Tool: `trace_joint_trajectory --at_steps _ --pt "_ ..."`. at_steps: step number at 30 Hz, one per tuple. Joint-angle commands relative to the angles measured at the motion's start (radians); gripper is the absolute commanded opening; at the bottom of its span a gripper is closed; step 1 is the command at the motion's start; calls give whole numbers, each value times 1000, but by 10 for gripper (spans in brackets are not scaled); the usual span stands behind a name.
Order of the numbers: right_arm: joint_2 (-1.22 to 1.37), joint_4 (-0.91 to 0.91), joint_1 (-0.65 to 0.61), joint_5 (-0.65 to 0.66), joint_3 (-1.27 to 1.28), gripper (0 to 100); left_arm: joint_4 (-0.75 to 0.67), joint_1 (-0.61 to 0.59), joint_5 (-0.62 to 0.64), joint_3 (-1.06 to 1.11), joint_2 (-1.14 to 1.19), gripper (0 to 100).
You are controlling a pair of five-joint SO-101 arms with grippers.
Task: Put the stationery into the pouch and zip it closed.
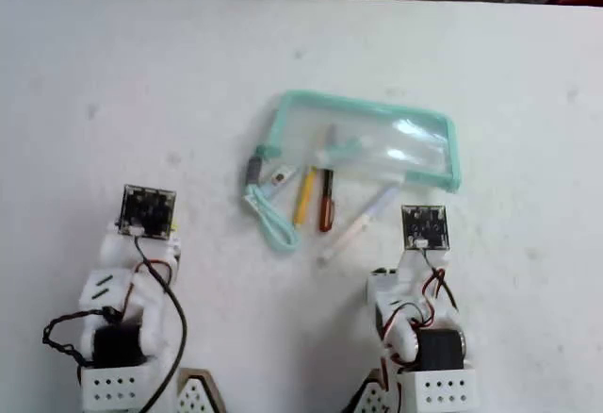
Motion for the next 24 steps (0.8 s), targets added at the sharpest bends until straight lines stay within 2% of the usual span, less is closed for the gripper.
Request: trace_joint_trajectory --at_steps 1,5,9,17,21,24 --pt "-5 1 4 -2 8 46 -123 -2 -35 -15 -5 24" --pt "-4 5 -2 -2 8 46 -87 30 97 -17 -5 24" --pt "-4 5 -4 -2 8 46 41 31 52 -54 -5 75" --pt "-5 -16 -87 0 8 46 75 36 46 -64 -5 70" --pt "-7 -225 -88 0 8 46 78 44 44 -101 -4 71" --pt "-5 -398 -82 15 8 46 167 84 41 -183 -4 72"
